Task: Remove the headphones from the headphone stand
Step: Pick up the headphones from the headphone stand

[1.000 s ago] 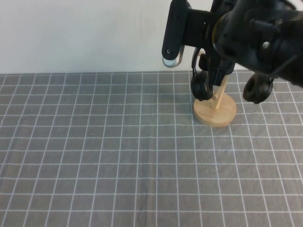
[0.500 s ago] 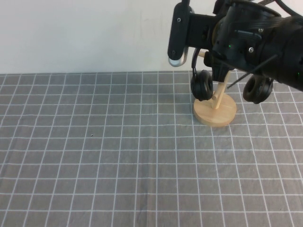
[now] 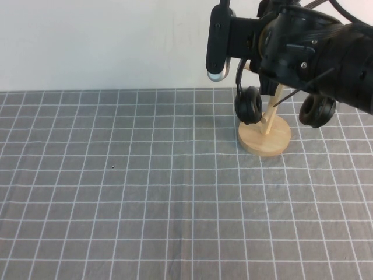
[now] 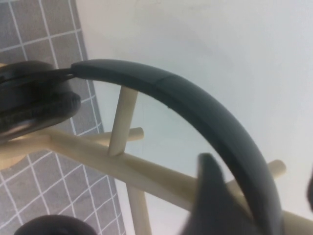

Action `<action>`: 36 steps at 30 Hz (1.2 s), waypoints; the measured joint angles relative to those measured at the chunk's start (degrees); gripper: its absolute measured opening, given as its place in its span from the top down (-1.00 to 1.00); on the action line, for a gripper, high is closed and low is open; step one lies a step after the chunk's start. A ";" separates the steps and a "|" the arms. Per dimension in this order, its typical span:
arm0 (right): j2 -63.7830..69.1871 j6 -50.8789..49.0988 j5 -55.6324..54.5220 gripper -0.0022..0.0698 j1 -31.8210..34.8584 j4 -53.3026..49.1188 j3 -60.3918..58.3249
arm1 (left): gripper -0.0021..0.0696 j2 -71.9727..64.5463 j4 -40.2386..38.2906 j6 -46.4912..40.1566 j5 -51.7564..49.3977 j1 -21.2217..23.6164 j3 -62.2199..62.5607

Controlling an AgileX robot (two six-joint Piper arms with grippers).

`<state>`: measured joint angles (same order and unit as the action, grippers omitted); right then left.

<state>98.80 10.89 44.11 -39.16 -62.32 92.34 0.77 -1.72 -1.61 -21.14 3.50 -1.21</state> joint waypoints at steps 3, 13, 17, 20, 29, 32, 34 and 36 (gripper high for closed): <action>0.00 0.00 0.47 0.60 0.00 0.00 0.00 | 0.95 0.00 0.00 0.00 0.00 0.00 0.00; -2.59 -0.24 4.66 0.96 -1.83 -8.08 0.00 | 0.95 0.00 0.00 0.00 0.00 0.00 0.00; -6.53 -0.46 7.57 0.96 -4.89 -7.29 0.00 | 0.95 0.00 0.00 0.00 0.00 0.00 0.00; -9.97 -1.42 7.96 0.96 -7.65 -6.62 0.00 | 0.95 0.00 0.00 0.00 0.00 0.00 0.00; -11.32 -3.12 10.79 0.90 -10.10 4.52 0.00 | 0.95 0.00 0.00 0.00 0.00 0.00 0.00; -8.99 -3.12 11.41 0.58 -10.00 3.90 0.00 | 0.95 0.00 0.00 0.00 0.00 0.00 0.00; -7.48 -3.12 11.50 0.26 -10.00 2.22 0.00 | 0.95 0.00 0.00 0.00 0.00 0.00 0.00; -6.04 -3.12 11.50 -0.04 -10.00 0.92 0.00 | 0.95 0.00 0.00 0.00 0.00 0.00 0.00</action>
<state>92.76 7.77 55.61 -49.16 -61.40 92.34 0.77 -1.72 -1.61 -21.14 3.50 -1.21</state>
